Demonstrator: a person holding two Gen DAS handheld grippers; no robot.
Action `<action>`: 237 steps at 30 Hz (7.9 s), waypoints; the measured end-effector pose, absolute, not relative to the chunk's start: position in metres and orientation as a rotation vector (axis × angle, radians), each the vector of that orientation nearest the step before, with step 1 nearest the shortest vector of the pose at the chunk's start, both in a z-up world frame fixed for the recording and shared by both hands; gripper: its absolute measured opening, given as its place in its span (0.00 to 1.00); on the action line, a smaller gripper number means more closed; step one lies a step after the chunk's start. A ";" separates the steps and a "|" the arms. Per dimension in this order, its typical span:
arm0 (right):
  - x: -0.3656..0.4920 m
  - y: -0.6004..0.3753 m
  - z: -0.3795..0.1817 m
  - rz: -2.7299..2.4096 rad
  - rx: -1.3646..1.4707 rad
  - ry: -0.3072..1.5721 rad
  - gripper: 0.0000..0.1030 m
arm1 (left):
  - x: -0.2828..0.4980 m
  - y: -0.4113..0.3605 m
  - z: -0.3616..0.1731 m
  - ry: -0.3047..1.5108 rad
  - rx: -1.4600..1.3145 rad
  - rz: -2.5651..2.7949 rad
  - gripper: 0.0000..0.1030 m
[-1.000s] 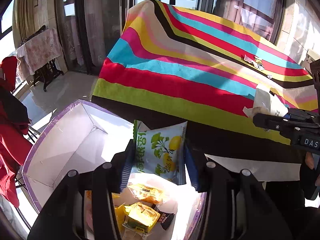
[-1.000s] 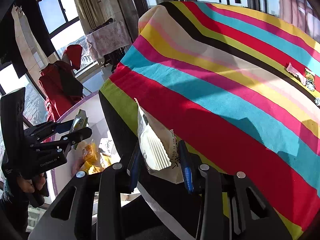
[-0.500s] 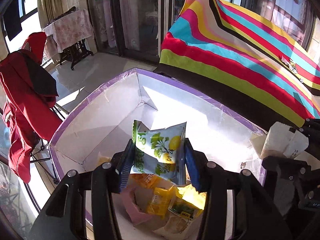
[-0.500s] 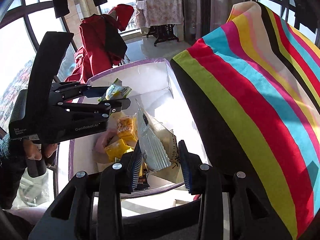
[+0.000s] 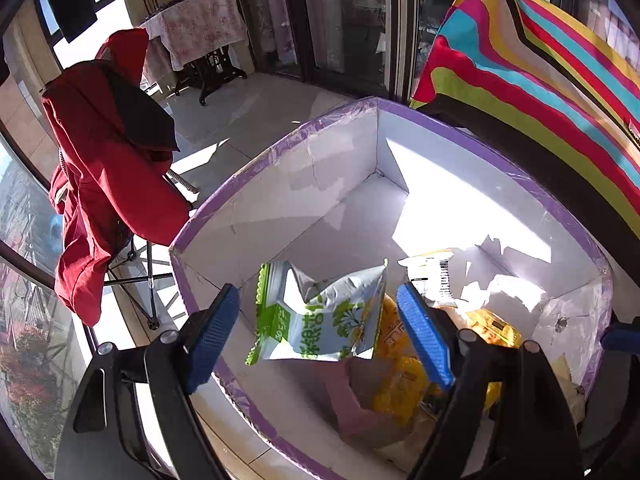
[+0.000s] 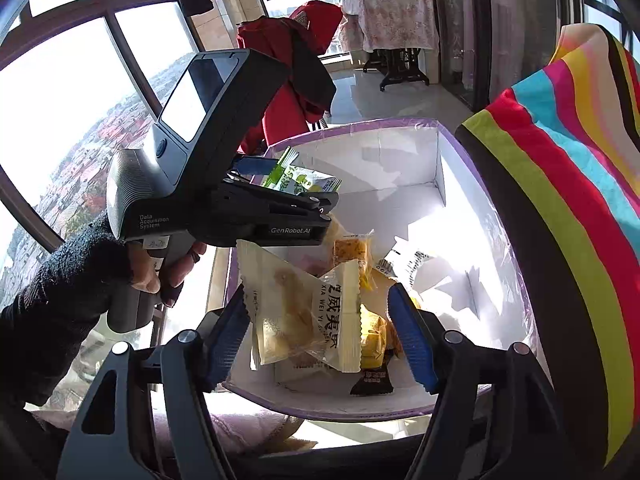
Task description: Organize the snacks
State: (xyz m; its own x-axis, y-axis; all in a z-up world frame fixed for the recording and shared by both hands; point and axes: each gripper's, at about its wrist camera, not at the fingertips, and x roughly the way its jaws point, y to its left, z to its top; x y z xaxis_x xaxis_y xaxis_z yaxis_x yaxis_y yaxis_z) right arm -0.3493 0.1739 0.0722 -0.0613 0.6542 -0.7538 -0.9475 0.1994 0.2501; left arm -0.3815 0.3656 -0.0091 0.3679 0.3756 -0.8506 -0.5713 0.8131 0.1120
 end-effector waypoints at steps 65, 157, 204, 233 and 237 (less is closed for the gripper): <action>0.059 -0.224 0.038 0.330 -0.093 0.925 0.34 | 0.005 0.002 0.001 1.002 0.079 -0.141 0.98; -0.145 -0.143 0.048 0.314 0.088 0.883 0.34 | -0.079 0.073 0.013 0.780 -0.355 -0.190 0.24; -0.201 -0.029 0.078 0.613 -0.119 0.859 0.34 | -0.347 0.311 0.016 0.785 -0.477 0.246 0.20; -0.261 0.045 0.085 0.888 -0.201 0.833 0.72 | -0.331 0.300 0.019 0.828 -0.480 0.321 0.98; -0.241 0.003 0.084 0.755 -0.166 0.800 0.78 | -0.264 0.247 0.043 0.811 -0.430 0.150 0.98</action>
State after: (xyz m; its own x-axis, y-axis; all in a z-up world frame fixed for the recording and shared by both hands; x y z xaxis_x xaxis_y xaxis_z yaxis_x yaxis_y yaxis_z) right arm -0.2410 0.0029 0.0841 0.4551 0.5487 -0.7013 -0.6685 0.7308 0.1379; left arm -0.2638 0.2467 0.0427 0.6835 -0.0329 -0.7292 -0.2914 0.9037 -0.3139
